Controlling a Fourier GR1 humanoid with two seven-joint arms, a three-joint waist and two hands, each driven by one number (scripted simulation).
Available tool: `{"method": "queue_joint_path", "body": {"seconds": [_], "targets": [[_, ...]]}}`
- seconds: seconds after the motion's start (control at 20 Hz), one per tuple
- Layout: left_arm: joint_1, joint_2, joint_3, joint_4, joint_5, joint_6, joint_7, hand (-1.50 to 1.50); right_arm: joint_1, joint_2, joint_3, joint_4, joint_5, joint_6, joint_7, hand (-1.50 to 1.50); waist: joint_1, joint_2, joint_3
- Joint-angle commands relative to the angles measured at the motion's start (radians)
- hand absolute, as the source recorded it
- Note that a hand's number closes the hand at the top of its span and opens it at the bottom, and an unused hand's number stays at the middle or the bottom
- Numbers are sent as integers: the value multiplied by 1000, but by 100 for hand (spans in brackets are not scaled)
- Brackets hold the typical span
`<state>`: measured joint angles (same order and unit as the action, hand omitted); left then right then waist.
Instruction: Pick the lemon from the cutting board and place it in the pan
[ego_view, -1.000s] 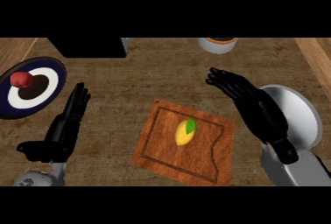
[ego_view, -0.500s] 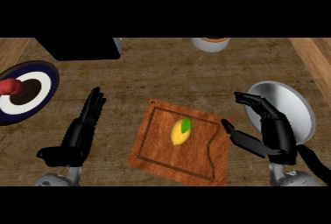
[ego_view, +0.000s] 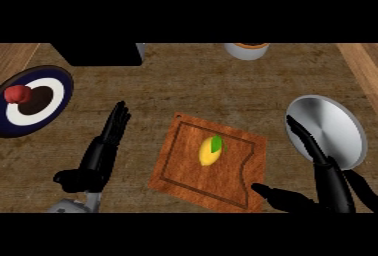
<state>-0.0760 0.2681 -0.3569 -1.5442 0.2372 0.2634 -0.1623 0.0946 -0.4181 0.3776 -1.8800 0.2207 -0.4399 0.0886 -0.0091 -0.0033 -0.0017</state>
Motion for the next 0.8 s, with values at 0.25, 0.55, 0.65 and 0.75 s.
{"method": "queue_joint_path", "body": {"seconds": [0.25,0.55,0.65,0.75], "targets": [[-41,-24,19,53,-16,-33,-11,0,-243,-33,99,12,172,221,450,-150,15,5,0],[-15,-50,-17,23,-34,-23,-13,0,-420,-12,204,188,202,444,624,-150,33,5,0],[-26,-49,-2,21,-34,-18,27,0,-444,58,251,237,232,463,637,-150,25,5,1],[-18,-5,36,-28,-13,-45,43,0,-468,91,287,288,289,480,683,-150,26,3,1]]}}
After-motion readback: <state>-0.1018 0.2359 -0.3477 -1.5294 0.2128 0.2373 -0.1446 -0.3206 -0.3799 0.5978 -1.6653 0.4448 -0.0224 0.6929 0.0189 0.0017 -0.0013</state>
